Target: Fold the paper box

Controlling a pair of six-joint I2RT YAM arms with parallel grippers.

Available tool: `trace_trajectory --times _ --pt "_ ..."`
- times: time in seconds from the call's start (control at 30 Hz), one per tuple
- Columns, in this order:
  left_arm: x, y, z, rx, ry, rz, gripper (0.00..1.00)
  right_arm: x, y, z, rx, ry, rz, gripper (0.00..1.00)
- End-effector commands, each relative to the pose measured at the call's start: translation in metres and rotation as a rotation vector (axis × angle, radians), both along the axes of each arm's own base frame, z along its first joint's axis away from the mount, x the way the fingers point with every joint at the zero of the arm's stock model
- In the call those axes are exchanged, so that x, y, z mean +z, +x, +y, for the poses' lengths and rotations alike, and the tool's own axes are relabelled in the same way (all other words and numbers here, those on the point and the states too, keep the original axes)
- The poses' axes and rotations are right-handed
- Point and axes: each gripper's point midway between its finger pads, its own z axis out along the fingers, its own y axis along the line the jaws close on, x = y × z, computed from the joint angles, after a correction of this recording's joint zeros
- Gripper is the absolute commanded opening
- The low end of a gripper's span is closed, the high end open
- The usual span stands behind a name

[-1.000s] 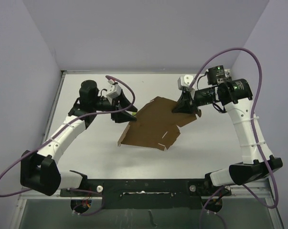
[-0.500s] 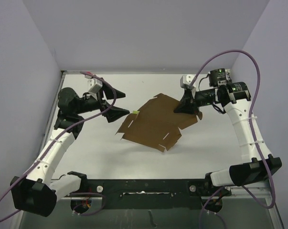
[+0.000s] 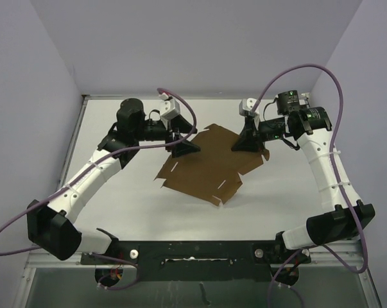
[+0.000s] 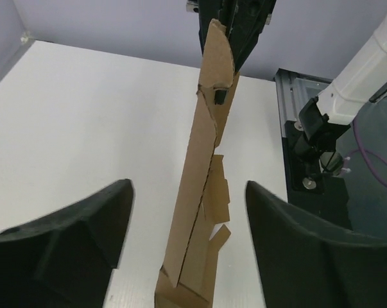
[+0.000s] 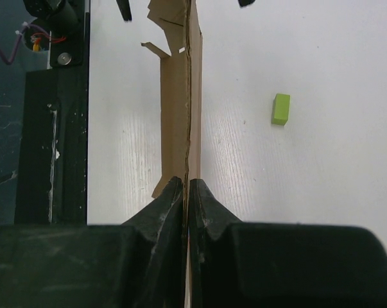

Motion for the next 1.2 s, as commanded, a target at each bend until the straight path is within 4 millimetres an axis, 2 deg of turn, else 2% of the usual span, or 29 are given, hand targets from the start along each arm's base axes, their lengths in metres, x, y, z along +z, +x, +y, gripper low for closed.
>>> trace_trajectory --times 0.0,0.03,0.07,0.13,0.17,0.23,0.33,0.4,0.5,0.57,0.63,0.73,0.83,0.9,0.93,1.0,1.17 --pt "0.018 -0.001 -0.021 -0.031 0.007 -0.093 0.62 0.019 0.003 0.008 0.022 0.046 -0.047 0.0" --pt "0.016 0.0 -0.025 -0.028 0.017 -0.09 0.5 0.019 0.003 0.008 0.023 0.046 -0.047 0.0" --pt "0.014 0.002 -0.027 -0.022 0.025 -0.086 0.43 0.019 0.002 0.008 0.024 0.046 -0.049 0.0" --pt "0.012 0.003 -0.031 -0.024 0.03 -0.083 0.37 0.019 0.002 0.009 0.024 0.046 -0.047 0.0" --pt "0.011 0.003 -0.031 -0.029 0.029 -0.083 0.31 0.02 0.002 0.009 0.024 0.048 -0.047 0.0" --pt "0.011 0.002 -0.032 -0.031 0.027 -0.083 0.02 0.02 0.002 0.009 0.025 0.05 -0.044 0.0" --pt "0.014 0.001 -0.028 -0.032 0.002 -0.071 0.0 0.02 0.003 0.01 0.02 0.053 -0.039 0.01" --pt "0.02 0.003 -0.02 -0.023 -0.044 -0.037 0.0 0.021 0.004 0.009 0.009 0.059 -0.034 0.16" --pt "0.025 0.012 0.003 0.027 -0.136 0.077 0.0 0.025 0.008 0.002 -0.017 0.097 -0.028 0.48" --pt "0.031 0.015 0.02 0.069 -0.199 0.082 0.0 0.032 0.01 -0.009 -0.043 0.145 -0.029 0.68" --pt "0.031 0.015 0.036 0.113 -0.237 0.1 0.0 0.038 0.015 -0.024 -0.092 0.202 -0.031 0.78" --pt "0.03 0.009 0.054 0.16 -0.281 0.105 0.0 0.03 0.023 -0.044 -0.169 0.266 -0.043 0.81" --pt "0.032 0.003 0.064 0.175 -0.307 0.103 0.0 -0.002 0.034 -0.051 -0.233 0.278 -0.057 0.79" --pt "0.034 -0.001 0.067 0.175 -0.323 0.101 0.0 -0.023 0.037 -0.049 -0.214 0.306 -0.055 0.67" --pt "0.034 -0.001 0.068 0.177 -0.332 0.104 0.0 -0.03 0.039 -0.048 -0.211 0.32 -0.047 0.65" --pt "0.034 -0.003 0.07 0.177 -0.347 0.108 0.0 -0.047 0.044 -0.048 -0.232 0.324 -0.032 0.63" --pt "0.035 -0.001 0.073 0.182 -0.389 0.128 0.0 -0.058 0.044 -0.039 -0.214 0.314 -0.041 0.63"
